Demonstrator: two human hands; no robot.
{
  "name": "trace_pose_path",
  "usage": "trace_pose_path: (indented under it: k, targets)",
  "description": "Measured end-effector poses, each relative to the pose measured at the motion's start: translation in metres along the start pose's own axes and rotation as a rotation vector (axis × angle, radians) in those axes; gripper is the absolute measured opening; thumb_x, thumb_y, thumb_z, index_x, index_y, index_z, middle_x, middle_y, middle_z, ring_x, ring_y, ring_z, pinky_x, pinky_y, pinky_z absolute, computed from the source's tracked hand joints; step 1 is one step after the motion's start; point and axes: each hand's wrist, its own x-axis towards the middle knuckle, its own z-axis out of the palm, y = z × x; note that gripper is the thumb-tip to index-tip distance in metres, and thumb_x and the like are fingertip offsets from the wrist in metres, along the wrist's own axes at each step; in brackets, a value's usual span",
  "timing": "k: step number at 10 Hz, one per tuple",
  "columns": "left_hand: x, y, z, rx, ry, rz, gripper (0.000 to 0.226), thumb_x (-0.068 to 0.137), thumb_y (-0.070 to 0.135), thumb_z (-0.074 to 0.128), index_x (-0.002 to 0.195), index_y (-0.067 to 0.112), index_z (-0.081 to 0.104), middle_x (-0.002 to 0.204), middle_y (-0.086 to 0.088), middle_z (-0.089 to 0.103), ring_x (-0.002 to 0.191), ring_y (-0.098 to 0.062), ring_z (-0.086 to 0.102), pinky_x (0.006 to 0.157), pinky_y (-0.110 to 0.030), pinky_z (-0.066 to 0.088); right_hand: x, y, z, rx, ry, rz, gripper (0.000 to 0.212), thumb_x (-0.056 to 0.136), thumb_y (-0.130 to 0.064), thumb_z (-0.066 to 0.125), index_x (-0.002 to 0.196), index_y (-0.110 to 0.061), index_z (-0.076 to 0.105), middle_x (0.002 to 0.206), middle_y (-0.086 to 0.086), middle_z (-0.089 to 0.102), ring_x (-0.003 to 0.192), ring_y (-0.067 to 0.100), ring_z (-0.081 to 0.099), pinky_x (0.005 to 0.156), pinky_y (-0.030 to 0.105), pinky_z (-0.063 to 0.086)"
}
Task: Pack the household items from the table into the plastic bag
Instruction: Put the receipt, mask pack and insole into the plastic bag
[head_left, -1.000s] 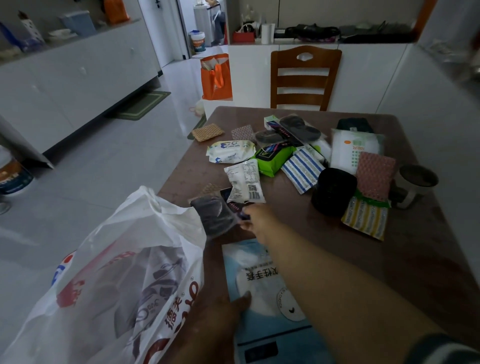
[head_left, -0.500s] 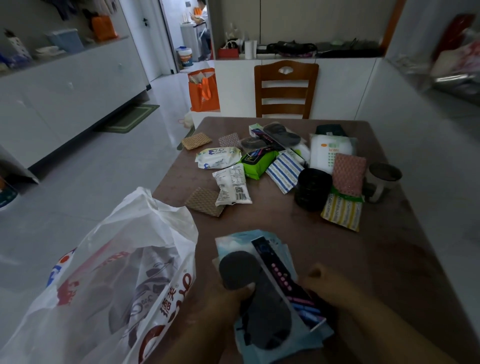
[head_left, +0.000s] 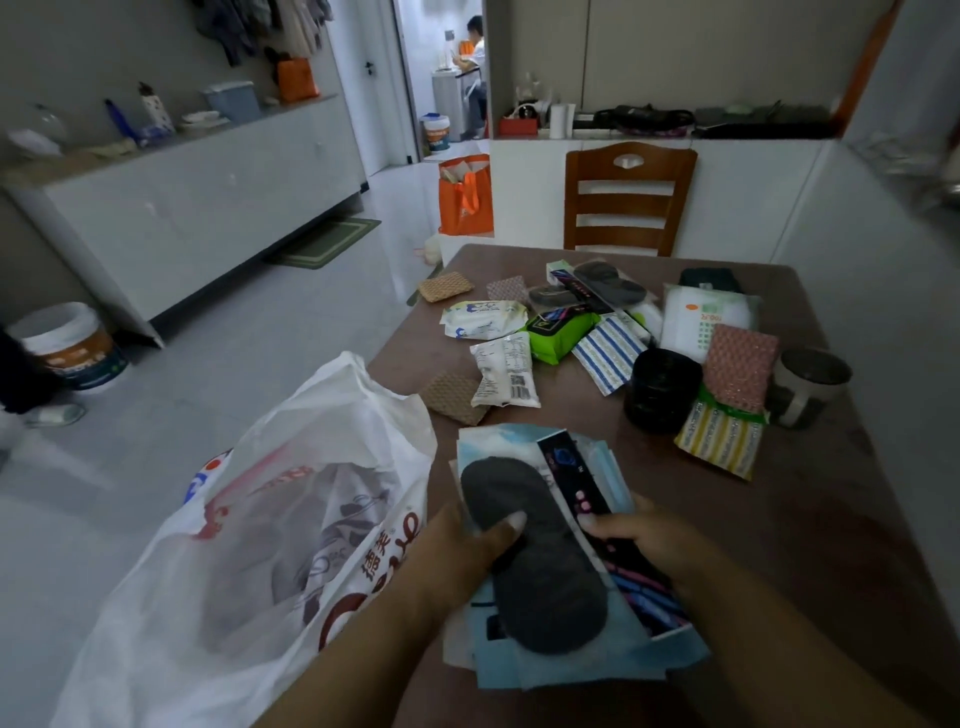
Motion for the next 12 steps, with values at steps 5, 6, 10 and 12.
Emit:
trace_pose_path:
  k: [5, 6, 10, 12]
  targets:
    - [0.015, 0.042, -0.162, 0.374, 0.507, 0.054, 0.071, 0.095, 0.06, 0.016, 0.118, 0.017, 0.067, 0.149, -0.009, 0.04, 0.134, -0.033, 0.036, 0.113, -0.047, 0.018, -0.019, -0.024, 0.114, -0.048, -0.298, -0.082, 0.046, 0.061, 0.001, 0.071, 0.102, -0.019, 0.069, 0.086, 0.011, 0.075, 0.072, 0.025, 0.071, 0.068, 0.03, 0.056]
    - [0.02, 0.05, -0.167, 0.278, 0.356, 0.02, 0.078, 0.089, 0.069, 0.011, 0.119, 0.022, 0.067, 0.148, -0.01, 0.041, 0.131, -0.033, 0.039, 0.113, -0.05, 0.02, -0.004, -0.016, 0.141, -0.111, -0.211, -0.072, 0.036, 0.073, 0.003, 0.068, 0.102, -0.019, 0.068, 0.084, 0.007, 0.074, 0.071, 0.02, 0.07, 0.064, 0.026, 0.055]
    - [0.061, 0.037, -0.176, 0.512, 0.105, 0.126, 0.048, 0.094, 0.051, 0.038, 0.123, 0.019, 0.059, 0.136, -0.01, 0.054, 0.116, -0.027, 0.052, 0.102, -0.036, 0.036, 0.034, -0.021, 0.159, -0.068, 0.087, -0.044, 0.017, 0.077, 0.0, 0.066, 0.085, -0.015, 0.062, 0.083, 0.008, 0.069, 0.078, 0.023, 0.066, 0.071, 0.033, 0.055]
    - [0.079, 0.025, -0.196, 0.808, 0.294, 0.196, 0.035, 0.079, 0.034, 0.071, 0.108, 0.015, 0.067, 0.099, -0.004, 0.068, 0.085, -0.02, 0.062, 0.073, -0.028, 0.048, 0.074, -0.019, 0.207, -0.139, 0.065, -0.017, 0.043, 0.071, -0.01, 0.07, 0.112, -0.011, 0.061, 0.106, 0.014, 0.068, 0.095, 0.029, 0.065, 0.079, 0.037, 0.056]
